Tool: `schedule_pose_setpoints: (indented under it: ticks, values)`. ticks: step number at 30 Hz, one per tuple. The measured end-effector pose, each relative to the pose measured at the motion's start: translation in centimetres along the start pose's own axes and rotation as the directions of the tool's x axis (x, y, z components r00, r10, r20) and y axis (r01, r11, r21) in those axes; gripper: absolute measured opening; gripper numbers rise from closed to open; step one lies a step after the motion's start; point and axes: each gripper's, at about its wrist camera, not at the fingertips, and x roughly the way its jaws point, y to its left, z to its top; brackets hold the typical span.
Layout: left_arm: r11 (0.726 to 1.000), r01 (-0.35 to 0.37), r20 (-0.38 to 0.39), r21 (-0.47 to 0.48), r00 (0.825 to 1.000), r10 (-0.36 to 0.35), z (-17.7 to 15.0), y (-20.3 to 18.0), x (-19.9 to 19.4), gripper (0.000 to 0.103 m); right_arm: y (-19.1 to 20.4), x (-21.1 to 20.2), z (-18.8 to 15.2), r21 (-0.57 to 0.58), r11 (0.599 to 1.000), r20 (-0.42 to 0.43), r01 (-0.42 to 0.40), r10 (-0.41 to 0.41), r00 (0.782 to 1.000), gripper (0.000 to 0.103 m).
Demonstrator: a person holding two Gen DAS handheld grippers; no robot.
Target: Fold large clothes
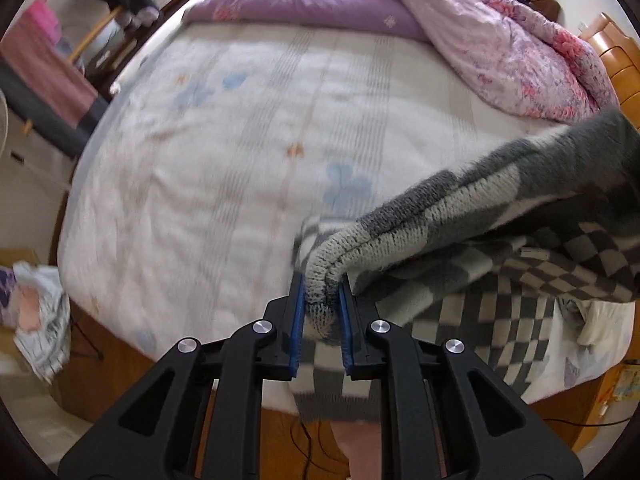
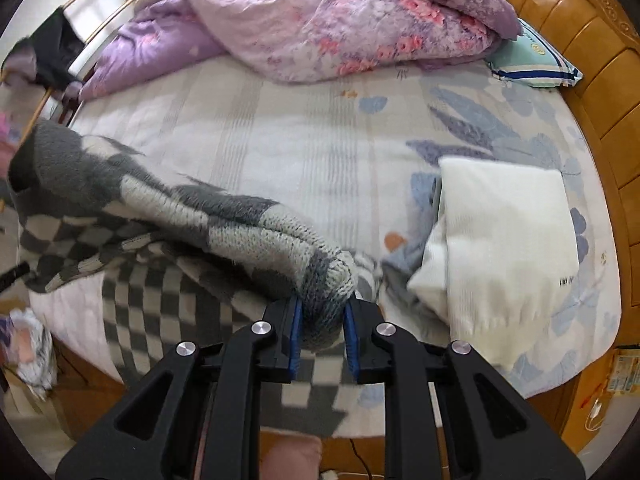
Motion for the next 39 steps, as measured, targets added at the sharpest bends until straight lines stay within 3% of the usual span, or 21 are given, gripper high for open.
schedule_pose_setpoints:
  ticks: [9, 14, 17, 19, 20, 22, 23, 26, 28, 29, 30, 31, 33, 34, 35, 36, 38, 39]
  values:
    - [0.995, 0.022, -0.164, -0.101, 0.986, -0.039, -7.6, 3.3, 6.7, 0.015, -0.8, 5.2, -9.7, 0.019, 0.999, -0.132, 0.031, -0.028, 0.991, 0.016]
    - [0.989, 0.013, -0.276, -0.147, 0.96, -0.053, -11.9, 4.2, 12.8, 0.016, 0.3, 11.7, -14.9, -0.09, 0.991, -0.232, 0.099, -0.117, 0.966, 0.017]
    - [0.993, -0.008, -0.34, -0.117, 0.94, -0.033, -14.3, 3.8, 15.5, 0.018, 0.2, 15.2, -17.5, -0.111, 0.988, -0.333, 0.111, -0.142, 0.932, 0.021]
    - [0.994, -0.001, -0.356, -0.111, 0.934, -0.039, -15.0, 3.7, 15.5, 0.02, -0.5, 15.8, -18.6, -0.07, 0.995, -0.412, 0.076, -0.098, 0.906, 0.027]
    - [0.992, 0.017, -0.355, -0.122, 0.933, -0.06, -15.1, 3.9, 15.2, 0.026, -1.0, 15.6, -18.9, -0.024, 0.999, -0.442, 0.043, -0.049, 0.896, 0.03]
    - [0.982, 0.062, -0.361, -0.177, 0.924, -0.124, -15.5, 4.7, 14.1, 0.04, -2.4, 14.4, -19.4, 0.104, 0.994, -0.473, -0.019, 0.066, 0.879, 0.062]
    - [0.968, 0.09, -0.372, -0.236, 0.912, -0.175, -15.8, 5.4, 13.5, 0.053, -3.3, 13.6, -19.6, 0.181, 0.982, -0.475, -0.046, 0.128, 0.87, 0.068]
    - [0.905, 0.189, -0.318, -0.38, 0.893, -0.32, -16.3, 6.5, 11.9, 0.063, -5.5, 11.6, -20.1, 0.396, 0.908, -0.433, -0.14, 0.319, 0.843, 0.072]
    - [0.839, 0.251, -0.271, -0.483, 0.868, -0.416, -16.4, 7.0, 11.5, 0.072, -6.6, 11.6, -20.4, 0.528, 0.833, -0.381, -0.164, 0.405, 0.831, 0.076]
    - [0.793, 0.274, -0.238, -0.545, 0.856, -0.459, -16.4, 7.1, 11.9, 0.073, -6.8, 12.1, -20.3, 0.575, 0.799, -0.358, -0.175, 0.439, 0.824, 0.076]
    - [0.757, 0.276, -0.218, -0.593, 0.85, -0.48, -16.4, 7.2, 12.7, 0.073, -7.0, 13.1, -19.9, 0.646, 0.739, -0.314, -0.191, 0.485, 0.816, 0.075]
    - [0.718, 0.259, -0.201, -0.647, 0.849, -0.488, -16.4, 7.3, 13.9, 0.071, -7.1, 13.8, -19.7, 0.678, 0.707, -0.283, -0.2, 0.503, 0.817, 0.075]
    - [0.66, 0.25, -0.167, -0.708, 0.849, -0.502, -16.4, 7.4, 15.9, 0.041, -6.9, 15.0, -18.8, 0.726, 0.656, -0.222, -0.205, 0.506, 0.834, 0.07]
    - [0.671, 0.223, -0.196, -0.707, 0.85, -0.489, -16.4, 7.1, 17.1, 0.011, -7.0, 15.8, -18.3, 0.741, 0.652, -0.217, -0.161, 0.46, 0.861, 0.047]
    - [0.704, 0.181, -0.247, -0.686, 0.853, -0.459, -16.3, 6.8, 17.8, 0.012, -7.0, 16.8, -18.1, 0.744, 0.662, -0.264, -0.091, 0.416, 0.87, 0.03]
    - [0.759, 0.118, -0.318, -0.641, 0.859, -0.402, -16.5, 6.3, 18.6, 0.012, -7.0, 17.7, -18.0, 0.743, 0.665, -0.292, -0.072, 0.42, 0.859, 0.014]
    - [0.822, 0.063, -0.395, -0.566, 0.855, -0.337, -17.0, 5.8, 18.9, 0.012, -6.7, 17.7, -18.2, 0.699, 0.715, -0.343, -0.03, 0.372, 0.862, 0.013]
    - [0.85, 0.038, -0.42, -0.525, 0.858, -0.298, -17.4, 5.8, 19.0, 0.012, -6.2, 17.4, -18.2, 0.64, 0.768, -0.372, -0.012, 0.324, 0.87, 0.013]
